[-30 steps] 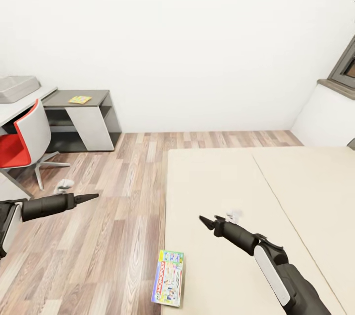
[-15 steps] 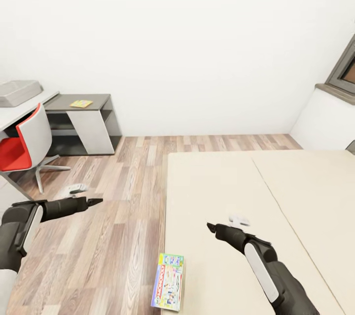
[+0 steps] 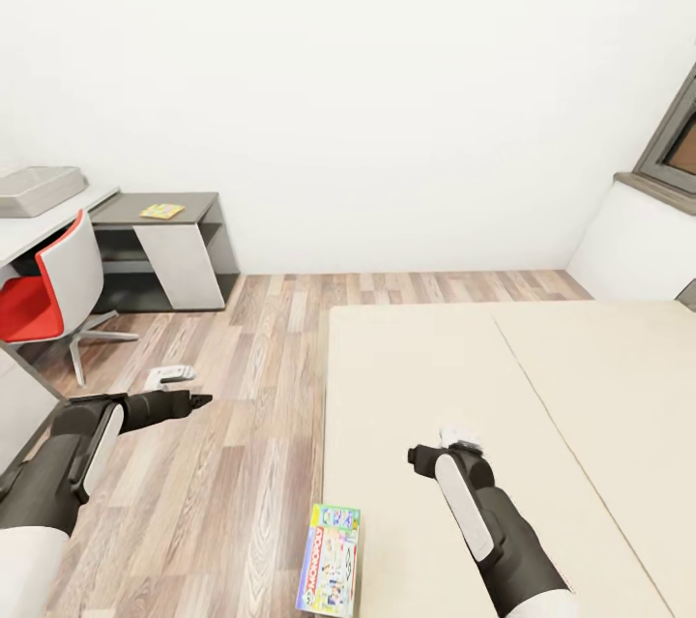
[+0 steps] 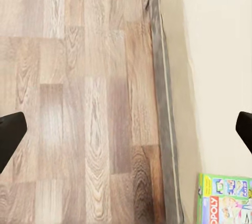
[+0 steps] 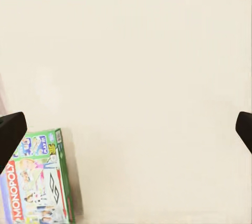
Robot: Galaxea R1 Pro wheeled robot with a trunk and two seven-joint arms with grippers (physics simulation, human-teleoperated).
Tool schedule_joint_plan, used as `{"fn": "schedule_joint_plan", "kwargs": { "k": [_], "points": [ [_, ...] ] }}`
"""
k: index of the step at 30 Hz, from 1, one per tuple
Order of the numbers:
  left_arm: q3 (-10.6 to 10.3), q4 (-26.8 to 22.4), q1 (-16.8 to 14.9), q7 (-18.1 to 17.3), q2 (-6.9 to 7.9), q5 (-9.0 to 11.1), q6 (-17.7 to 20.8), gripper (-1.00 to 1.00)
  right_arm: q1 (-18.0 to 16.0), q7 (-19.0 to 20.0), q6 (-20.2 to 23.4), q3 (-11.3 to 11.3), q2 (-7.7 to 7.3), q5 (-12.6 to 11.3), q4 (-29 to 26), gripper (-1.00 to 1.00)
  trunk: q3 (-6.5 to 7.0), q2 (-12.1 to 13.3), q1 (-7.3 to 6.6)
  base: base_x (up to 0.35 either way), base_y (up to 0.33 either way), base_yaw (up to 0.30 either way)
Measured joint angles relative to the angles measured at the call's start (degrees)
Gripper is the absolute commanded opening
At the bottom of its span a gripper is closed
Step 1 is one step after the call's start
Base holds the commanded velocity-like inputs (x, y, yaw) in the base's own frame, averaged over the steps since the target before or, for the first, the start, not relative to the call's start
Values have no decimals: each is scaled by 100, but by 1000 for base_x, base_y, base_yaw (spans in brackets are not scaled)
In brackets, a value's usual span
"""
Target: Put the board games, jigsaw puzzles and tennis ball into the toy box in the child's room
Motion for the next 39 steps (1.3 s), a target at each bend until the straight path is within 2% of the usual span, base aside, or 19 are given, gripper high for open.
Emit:
{"fn": "schedule_joint_plan", "kwargs": {
  "k": [2,6,10,15,25,39],
  "points": [
    [-45,1,0,41,-12,-2,-6,100,-113,-427,90,-3,119,-2,178,100,19,0,0,0,0,0],
    [-77,2,1,69,-19,0,-10,100,-230,-1017,170,-1,278,-17,351,100,57,0,0,0,0,0],
    [-87,2,2,74,-19,1,-11,100,-272,-1314,290,0,387,-32,428,100,95,0,0,0,0,0],
    [-94,2,2,81,-23,1,-11,100,-355,-1441,547,-2,411,-40,567,100,143,0,0,0,0,0],
    [-97,2,2,75,-23,1,-4,100,-585,-1464,594,-5,411,-55,1132,100,238,0,0,0,0,0],
    [-97,2,3,58,-22,6,-11,100,-608,-1411,588,-14,411,-76,1229,100,371,0,-1,0,0,0]
  ]
}}
